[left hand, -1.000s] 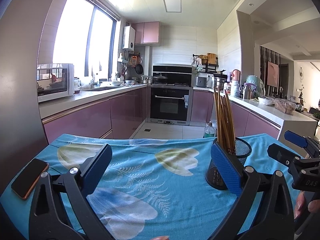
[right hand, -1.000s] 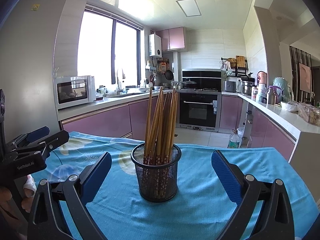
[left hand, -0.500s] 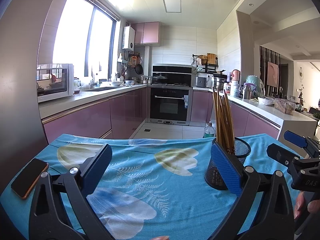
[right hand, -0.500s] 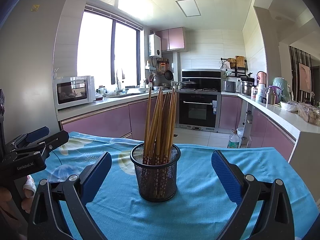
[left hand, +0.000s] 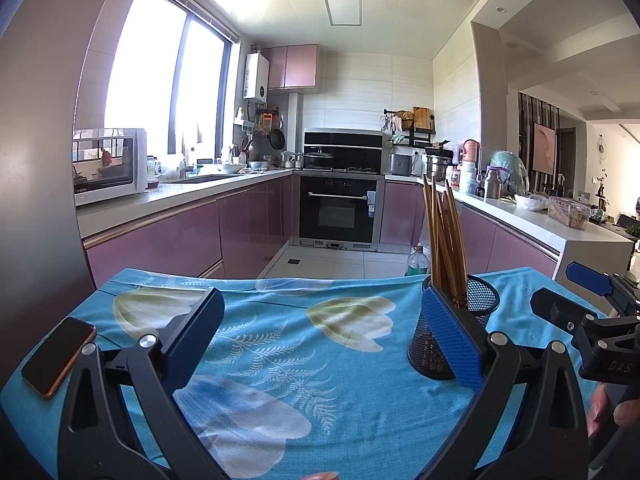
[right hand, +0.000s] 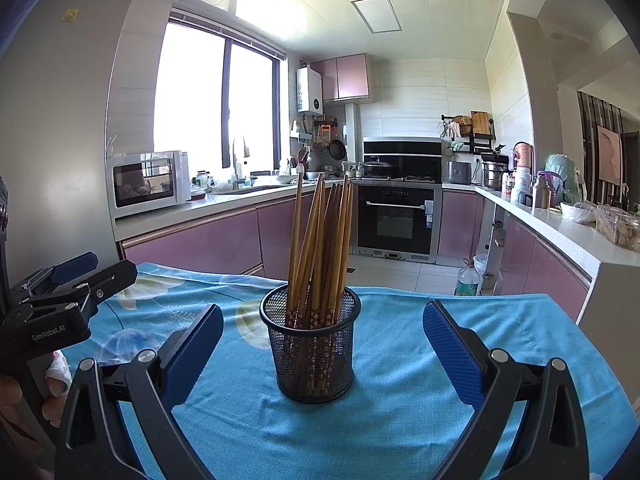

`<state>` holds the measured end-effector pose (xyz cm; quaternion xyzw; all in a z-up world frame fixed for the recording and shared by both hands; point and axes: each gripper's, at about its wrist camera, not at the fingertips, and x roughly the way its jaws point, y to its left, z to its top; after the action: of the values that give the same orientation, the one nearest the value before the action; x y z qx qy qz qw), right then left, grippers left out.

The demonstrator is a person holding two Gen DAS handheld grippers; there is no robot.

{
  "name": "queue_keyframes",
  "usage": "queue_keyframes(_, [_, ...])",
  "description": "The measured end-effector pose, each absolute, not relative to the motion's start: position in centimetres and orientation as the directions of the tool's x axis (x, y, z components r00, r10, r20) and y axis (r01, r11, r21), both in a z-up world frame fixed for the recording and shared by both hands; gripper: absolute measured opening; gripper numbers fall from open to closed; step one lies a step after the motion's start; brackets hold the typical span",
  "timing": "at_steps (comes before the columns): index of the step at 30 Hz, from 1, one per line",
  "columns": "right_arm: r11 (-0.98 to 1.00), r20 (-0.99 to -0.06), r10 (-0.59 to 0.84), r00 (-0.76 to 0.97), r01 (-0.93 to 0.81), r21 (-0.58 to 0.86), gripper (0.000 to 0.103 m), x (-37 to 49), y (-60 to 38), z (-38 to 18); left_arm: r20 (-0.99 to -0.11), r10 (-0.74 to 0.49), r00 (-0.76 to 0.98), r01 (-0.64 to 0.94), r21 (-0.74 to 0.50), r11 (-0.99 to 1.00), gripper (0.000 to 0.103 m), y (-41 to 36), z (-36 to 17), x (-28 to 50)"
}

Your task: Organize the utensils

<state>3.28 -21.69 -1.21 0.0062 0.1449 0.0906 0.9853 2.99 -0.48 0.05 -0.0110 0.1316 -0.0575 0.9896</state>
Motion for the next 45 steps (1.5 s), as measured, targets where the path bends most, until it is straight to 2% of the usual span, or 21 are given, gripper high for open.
queue_keyframes(45, [0.983, -0.291, 0.181, 0.94, -0.172, 0.056, 0.097, 3.35, -21.94, -1.69, -0.282, -0.121, 0.952, 0.115, -0.037, 0.993, 0.097, -0.56, -0.66, 3.44])
